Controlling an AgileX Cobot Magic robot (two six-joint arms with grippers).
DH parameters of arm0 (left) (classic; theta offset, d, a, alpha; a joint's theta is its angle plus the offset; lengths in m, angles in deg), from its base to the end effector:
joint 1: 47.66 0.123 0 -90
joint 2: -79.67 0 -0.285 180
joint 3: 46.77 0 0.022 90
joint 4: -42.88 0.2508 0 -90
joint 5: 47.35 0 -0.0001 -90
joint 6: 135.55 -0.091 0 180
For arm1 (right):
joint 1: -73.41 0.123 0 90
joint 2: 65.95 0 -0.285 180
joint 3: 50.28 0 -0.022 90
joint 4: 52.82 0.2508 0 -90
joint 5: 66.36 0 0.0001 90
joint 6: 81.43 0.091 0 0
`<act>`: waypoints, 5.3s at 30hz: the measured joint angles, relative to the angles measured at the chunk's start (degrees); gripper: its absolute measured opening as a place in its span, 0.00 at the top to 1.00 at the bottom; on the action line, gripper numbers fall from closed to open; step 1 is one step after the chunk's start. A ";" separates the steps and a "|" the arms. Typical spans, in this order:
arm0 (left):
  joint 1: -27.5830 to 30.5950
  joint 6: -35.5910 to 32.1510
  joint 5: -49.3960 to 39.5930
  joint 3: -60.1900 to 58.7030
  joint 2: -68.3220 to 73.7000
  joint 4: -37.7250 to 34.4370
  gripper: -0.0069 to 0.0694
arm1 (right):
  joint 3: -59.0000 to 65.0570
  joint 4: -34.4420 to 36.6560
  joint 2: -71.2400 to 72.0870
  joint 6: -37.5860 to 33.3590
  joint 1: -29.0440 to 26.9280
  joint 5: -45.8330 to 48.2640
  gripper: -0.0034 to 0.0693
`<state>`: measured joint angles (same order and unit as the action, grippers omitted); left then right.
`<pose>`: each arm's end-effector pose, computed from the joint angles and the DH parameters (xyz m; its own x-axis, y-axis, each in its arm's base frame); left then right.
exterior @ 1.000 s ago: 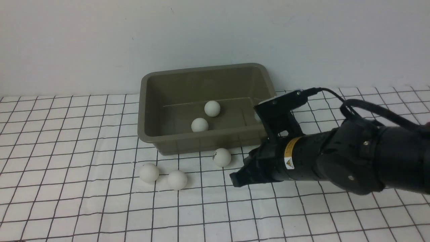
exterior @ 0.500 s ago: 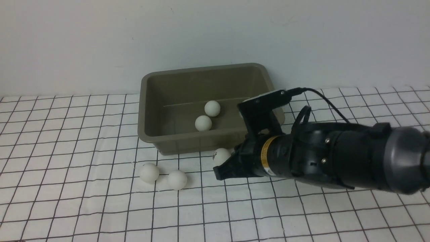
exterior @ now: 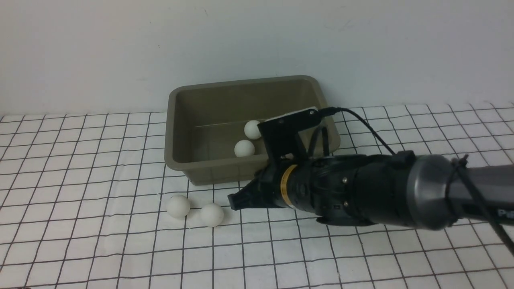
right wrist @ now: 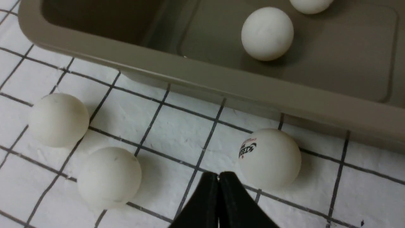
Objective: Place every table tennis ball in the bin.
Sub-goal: Use the right arm to clamp the table tennis ball closest to it, then use the right arm to put the table tennis ball into the box
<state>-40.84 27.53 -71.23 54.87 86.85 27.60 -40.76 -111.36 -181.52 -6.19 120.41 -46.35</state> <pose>0.0520 -0.0036 0.1710 -0.3183 0.0125 -0.9479 -0.0016 0.9999 0.0137 0.2933 0.2754 0.1914 -0.6408 -0.2466 -0.7271 -0.3787 0.9253 0.0200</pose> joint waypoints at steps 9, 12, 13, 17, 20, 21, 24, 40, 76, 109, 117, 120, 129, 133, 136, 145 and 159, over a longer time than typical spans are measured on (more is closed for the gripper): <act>0.00 0.00 0.00 0.00 0.00 0.00 0.91 | -1.56 -0.23 -1.33 -0.80 0.53 3.74 0.96; 0.00 0.00 0.00 0.00 0.00 0.00 0.91 | -1.55 0.74 -1.33 -3.64 0.59 2.41 0.94; 0.00 0.00 0.00 0.00 0.00 0.00 0.91 | -1.55 0.74 -1.33 -3.81 0.59 2.27 0.93; 0.00 0.00 0.00 0.00 0.00 0.00 0.91 | -1.55 3.97 -1.33 -5.69 0.59 0.32 0.81; 0.00 0.00 0.00 0.00 0.00 0.00 0.91 | -1.55 5.24 -1.33 -6.48 0.66 0.20 0.66; 0.00 0.00 0.00 0.00 0.00 0.00 0.91 | -1.55 5.57 -1.33 -6.76 0.65 0.20 0.62; 0.00 0.00 0.00 0.00 0.00 0.00 0.91 | -1.55 7.10 -1.33 -7.37 0.65 0.73 0.40; 0.00 0.00 0.00 0.00 0.00 0.04 0.91 | -1.56 4.39 -5.09 -7.25 0.26 2.46 0.20; 0.00 0.00 0.00 0.00 0.00 0.06 0.91 | -5.31 2.53 -9.30 -7.12 -4.85 -2.64 0.19; 0.00 0.00 0.00 0.00 0.00 0.06 0.91 | -10.90 3.90 -15.47 -7.34 -4.85 2.03 0.33; 0.00 0.00 0.00 0.00 0.00 0.06 0.91 | -10.90 5.08 -15.47 -8.51 -4.56 3.30 0.46; 0.00 0.00 0.00 0.00 0.00 0.06 0.91 | -10.90 6.04 -14.65 -11.06 -2.96 3.74 0.46; 0.00 0.00 0.00 0.00 0.00 0.06 0.91 | -10.90 11.73 -9.53 -20.71 4.77 14.52 0.46; 0.00 0.00 0.00 0.00 0.00 0.06 0.91 | -10.90 12.33 -7.86 -24.19 7.27 17.82 0.46; 0.00 0.00 0.00 0.00 0.00 0.06 0.91 | -10.90 11.88 -5.74 -24.94 8.06 17.60 0.46; 0.00 0.00 0.00 0.00 0.00 0.06 0.91 | -19.40 6.40 -2.82 -22.96 1.97 15.44 0.46; 0.00 0.00 0.00 0.00 0.00 0.06 0.91 | -21.70 4.93 -6.86 -22.74 -10.18 5.15 0.46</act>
<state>-40.84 27.53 -71.23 54.87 86.85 27.66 -62.46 -106.42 -188.38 -28.93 110.23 -41.20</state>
